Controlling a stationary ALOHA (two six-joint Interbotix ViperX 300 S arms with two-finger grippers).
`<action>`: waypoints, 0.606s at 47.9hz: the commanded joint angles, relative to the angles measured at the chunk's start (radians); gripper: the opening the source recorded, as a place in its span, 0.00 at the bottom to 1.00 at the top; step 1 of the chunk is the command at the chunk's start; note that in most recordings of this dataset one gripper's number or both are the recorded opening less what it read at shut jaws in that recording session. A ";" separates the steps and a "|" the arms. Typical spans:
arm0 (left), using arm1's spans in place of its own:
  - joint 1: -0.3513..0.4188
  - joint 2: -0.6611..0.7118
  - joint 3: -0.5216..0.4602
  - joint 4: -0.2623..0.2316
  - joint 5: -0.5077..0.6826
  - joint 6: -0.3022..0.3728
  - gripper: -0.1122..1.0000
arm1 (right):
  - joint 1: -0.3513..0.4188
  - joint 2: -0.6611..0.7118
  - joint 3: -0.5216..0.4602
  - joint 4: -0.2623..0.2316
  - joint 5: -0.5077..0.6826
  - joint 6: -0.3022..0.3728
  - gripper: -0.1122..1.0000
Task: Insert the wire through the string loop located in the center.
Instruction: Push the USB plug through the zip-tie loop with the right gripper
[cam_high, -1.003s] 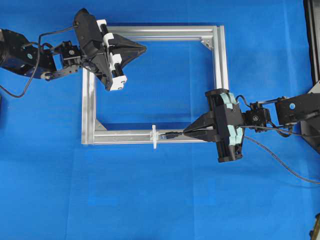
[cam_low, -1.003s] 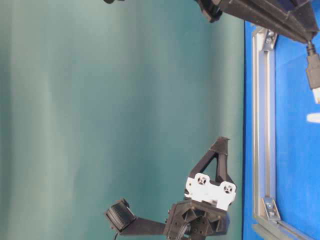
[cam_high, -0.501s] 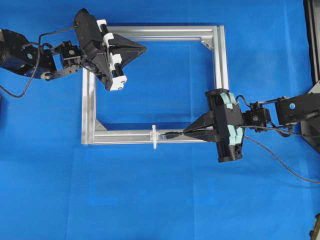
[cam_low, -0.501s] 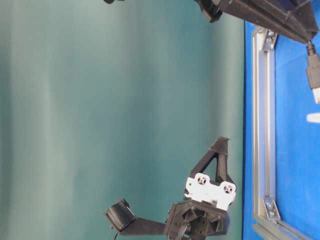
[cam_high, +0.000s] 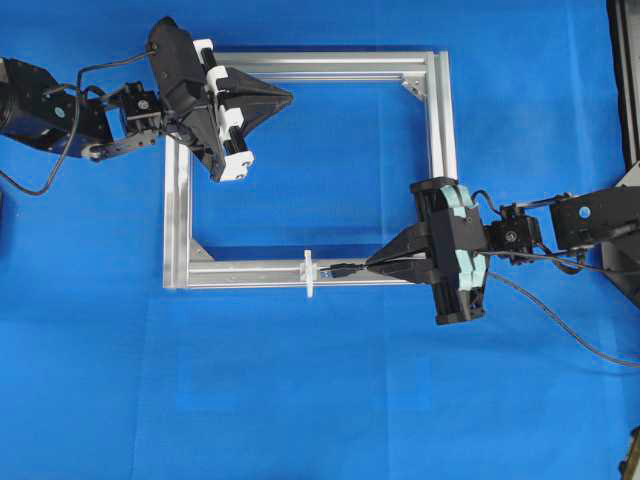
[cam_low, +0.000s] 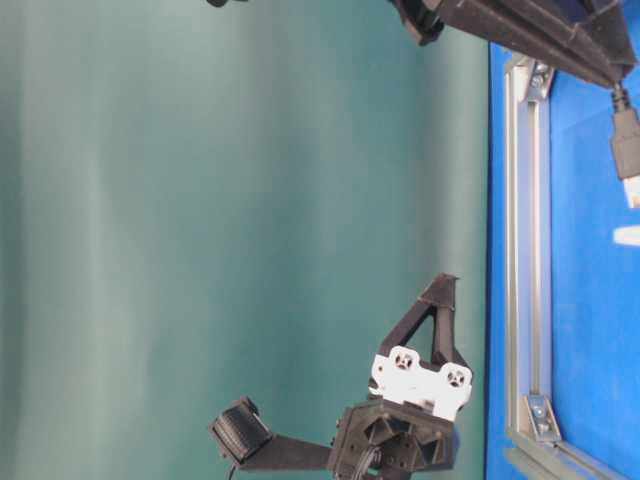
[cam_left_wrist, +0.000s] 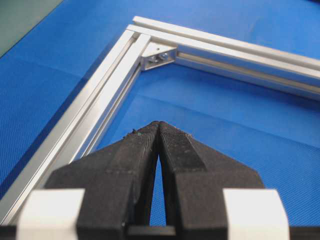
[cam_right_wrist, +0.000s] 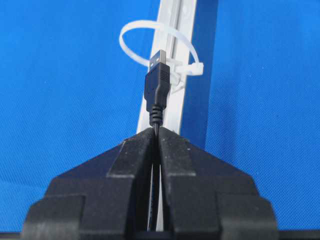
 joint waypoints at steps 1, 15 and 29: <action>-0.002 -0.032 -0.015 0.003 -0.005 0.000 0.10 | 0.000 0.000 -0.020 0.002 -0.017 0.002 0.09; -0.002 -0.032 -0.015 0.003 -0.006 -0.002 0.10 | 0.003 0.072 -0.083 0.002 -0.017 0.002 0.09; -0.002 -0.031 -0.015 0.003 -0.006 0.000 0.10 | 0.006 0.147 -0.170 0.002 -0.017 0.002 0.09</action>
